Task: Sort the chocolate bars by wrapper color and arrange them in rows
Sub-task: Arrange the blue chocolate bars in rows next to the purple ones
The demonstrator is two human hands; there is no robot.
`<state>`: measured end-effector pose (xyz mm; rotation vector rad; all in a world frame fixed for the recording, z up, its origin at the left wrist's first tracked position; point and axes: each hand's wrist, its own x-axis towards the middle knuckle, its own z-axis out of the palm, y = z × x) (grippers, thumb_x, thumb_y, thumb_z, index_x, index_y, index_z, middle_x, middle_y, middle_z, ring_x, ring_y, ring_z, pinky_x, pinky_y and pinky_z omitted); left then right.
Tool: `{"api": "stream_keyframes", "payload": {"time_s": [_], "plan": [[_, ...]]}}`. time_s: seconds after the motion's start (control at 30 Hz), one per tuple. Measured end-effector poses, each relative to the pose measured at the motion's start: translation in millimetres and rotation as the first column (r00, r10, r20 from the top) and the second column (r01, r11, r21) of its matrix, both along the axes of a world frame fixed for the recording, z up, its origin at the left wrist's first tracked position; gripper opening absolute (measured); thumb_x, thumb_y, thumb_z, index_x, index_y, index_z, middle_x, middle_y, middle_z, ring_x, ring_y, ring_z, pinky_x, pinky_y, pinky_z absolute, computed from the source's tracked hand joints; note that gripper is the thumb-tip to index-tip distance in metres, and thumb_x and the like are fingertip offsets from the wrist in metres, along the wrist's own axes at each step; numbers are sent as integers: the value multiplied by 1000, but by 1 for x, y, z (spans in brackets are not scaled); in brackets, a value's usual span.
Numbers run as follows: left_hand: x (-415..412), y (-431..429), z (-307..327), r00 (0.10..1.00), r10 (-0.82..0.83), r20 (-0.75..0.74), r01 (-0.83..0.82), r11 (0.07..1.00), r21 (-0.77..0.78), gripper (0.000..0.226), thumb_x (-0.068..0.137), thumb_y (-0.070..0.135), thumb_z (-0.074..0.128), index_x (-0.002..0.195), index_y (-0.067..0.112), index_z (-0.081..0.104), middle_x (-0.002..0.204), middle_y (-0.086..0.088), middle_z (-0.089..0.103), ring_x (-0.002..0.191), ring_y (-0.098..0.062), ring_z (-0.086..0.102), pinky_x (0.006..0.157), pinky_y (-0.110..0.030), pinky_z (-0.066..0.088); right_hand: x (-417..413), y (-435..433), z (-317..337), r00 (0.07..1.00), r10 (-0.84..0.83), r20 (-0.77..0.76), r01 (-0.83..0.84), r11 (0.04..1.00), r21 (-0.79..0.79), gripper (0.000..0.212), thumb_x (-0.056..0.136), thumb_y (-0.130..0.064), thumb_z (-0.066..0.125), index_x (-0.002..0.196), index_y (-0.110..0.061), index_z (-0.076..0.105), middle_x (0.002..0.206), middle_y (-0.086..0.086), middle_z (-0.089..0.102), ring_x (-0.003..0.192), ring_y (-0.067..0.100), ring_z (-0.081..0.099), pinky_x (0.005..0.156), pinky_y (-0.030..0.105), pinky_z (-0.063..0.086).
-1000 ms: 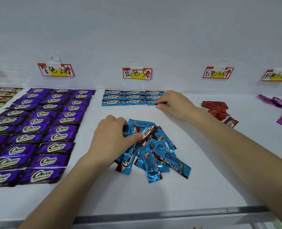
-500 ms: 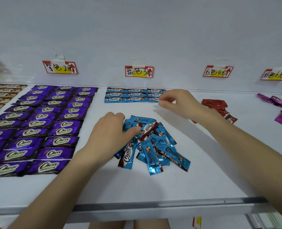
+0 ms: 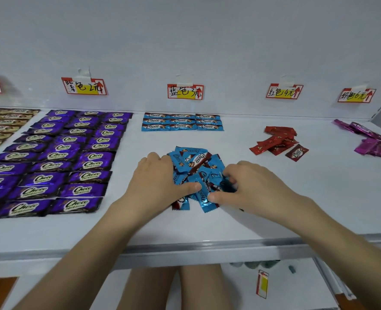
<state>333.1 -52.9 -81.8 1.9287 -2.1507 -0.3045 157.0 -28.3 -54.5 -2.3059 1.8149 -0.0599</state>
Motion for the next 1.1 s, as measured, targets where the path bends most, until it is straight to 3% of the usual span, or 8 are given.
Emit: {"api": "stream_keyframes", "payload": {"time_s": [0.13,0.33,0.43,0.63,0.73,0.87,0.97,1.1], "plan": [[-5,4,-1,992,-24,-127,25,1000,5,59,76,61,61,113,16,50,97,1,43,89,-12,43,59,-21,32,2,2,4,995,13,97,-15,1000,19,47,82,-45,63,107,-6,59,99,6,64,88,19,60,75,35,49],[-9,22,-6,999,-32,17,34,992,-121,78,67,79,48,114,17,46,97,4,37,92,-10,35,75,-20,31,3,6,6,986,-19,168,14,999,31,43,82,-41,64,105,-5,60,98,5,65,85,17,61,72,33,49],[-12,24,-8,1000,-21,-11,20,992,-126,79,69,76,51,118,14,45,100,3,37,92,-10,34,76,-20,30,4,8,5,984,-31,177,29,999,16,41,82,-40,64,103,-5,59,97,5,64,83,17,61,70,33,49],[-14,29,-10,980,-31,-197,7,992,-124,50,78,56,64,107,19,47,104,6,51,86,-7,44,65,-19,33,2,6,1,969,-54,241,49,998,29,39,81,-38,66,103,-7,60,93,10,66,84,24,61,68,34,48],[-11,27,-5,969,-37,-243,11,994,-108,37,81,49,64,96,24,42,93,10,50,78,-7,47,53,-19,34,-3,2,0,952,-76,296,64,997,48,35,81,-37,67,100,-9,61,90,11,67,73,19,57,62,29,44],[-5,20,-1,948,-15,-318,6,1000,-29,28,83,39,65,90,23,43,79,15,48,70,-6,50,52,-15,35,-12,-7,-1,917,-110,384,94,994,60,29,82,-33,66,97,-9,63,90,14,68,70,18,56,61,26,41],[2,16,4,870,-3,-494,29,999,44,24,83,25,68,73,26,47,70,16,52,58,-1,51,42,-10,35,-12,-12,3,876,-114,468,108,993,41,30,82,-32,67,97,-7,64,91,15,68,73,24,58,62,29,43],[11,16,14,628,49,-776,85,988,131,10,82,15,70,76,16,61,65,2,65,45,1,56,41,-13,40,-4,-17,10,742,-93,664,99,995,28,15,84,-30,64,94,-20,63,91,-1,67,83,7,62,63,21,50]]}}
